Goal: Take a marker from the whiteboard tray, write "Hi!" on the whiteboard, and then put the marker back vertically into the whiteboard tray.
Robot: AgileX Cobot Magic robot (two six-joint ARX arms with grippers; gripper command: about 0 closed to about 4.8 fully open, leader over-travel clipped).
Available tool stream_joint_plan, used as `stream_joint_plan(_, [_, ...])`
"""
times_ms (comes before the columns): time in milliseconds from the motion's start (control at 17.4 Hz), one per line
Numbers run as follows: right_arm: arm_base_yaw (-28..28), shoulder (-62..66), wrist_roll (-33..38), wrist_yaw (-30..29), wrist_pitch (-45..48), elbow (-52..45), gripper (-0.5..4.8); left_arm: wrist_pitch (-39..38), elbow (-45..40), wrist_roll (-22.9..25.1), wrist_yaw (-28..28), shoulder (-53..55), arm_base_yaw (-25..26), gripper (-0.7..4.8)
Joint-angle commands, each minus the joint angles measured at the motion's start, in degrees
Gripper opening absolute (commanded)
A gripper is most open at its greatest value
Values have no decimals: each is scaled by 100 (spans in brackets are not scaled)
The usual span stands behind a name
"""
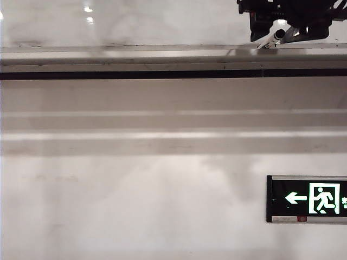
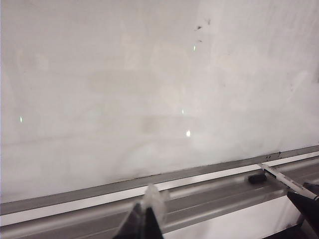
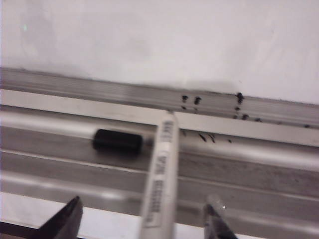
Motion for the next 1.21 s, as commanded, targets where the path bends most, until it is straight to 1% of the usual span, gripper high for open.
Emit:
stream_joint_plan(58, [-149, 103, 9, 2, 192, 35, 301, 70, 39, 7, 7, -11, -4, -6])
stream_joint_plan(115, [-168, 111, 9, 4, 223, 37, 299, 68, 39, 9, 7, -11, -4, -6])
stream_joint_plan(173, [-168, 111, 9, 2, 240, 37, 286, 68, 39, 9, 7, -11, -4, -6])
stream_joint_plan(346, [-168, 140, 9, -146, 267, 35, 281, 68, 39, 7, 7, -11, -4, -6])
stream_joint_plan(403, [-168, 149, 7, -146, 267, 37, 240, 68, 39, 7, 7, -11, -4, -6])
stream_joint_plan(461, [-168, 160, 7, -146, 267, 37, 163, 68, 39, 7, 7, -11, -4, -6])
stream_joint_plan(519, [-168, 162, 7, -146, 262, 37, 129, 68, 39, 7, 7, -11, -4, -6])
stream_joint_plan(576, [-168, 162, 7, -144, 264, 37, 69, 68, 39, 4, 7, -11, -4, -6])
stream_joint_plan(692, [-168, 160, 4, -144, 262, 37, 59, 66, 39, 7, 7, -11, -4, -6])
stream_joint_plan(749, [-168, 160, 4, -146, 262, 37, 38, 66, 39, 7, 7, -11, -4, -6])
stream_joint_plan(807, [-166, 157, 4, -149, 262, 37, 30, 66, 39, 4, 7, -11, -4, -6])
stream_joint_plan(1037, [-166, 90, 4, -258, 251, 37, 30, 68, 39, 7, 7, -13, -4, -6])
stream_joint_plan(1210, [-166, -302, 7, -382, -273, 44, 30, 72, 39, 7, 7, -11, -4, -6])
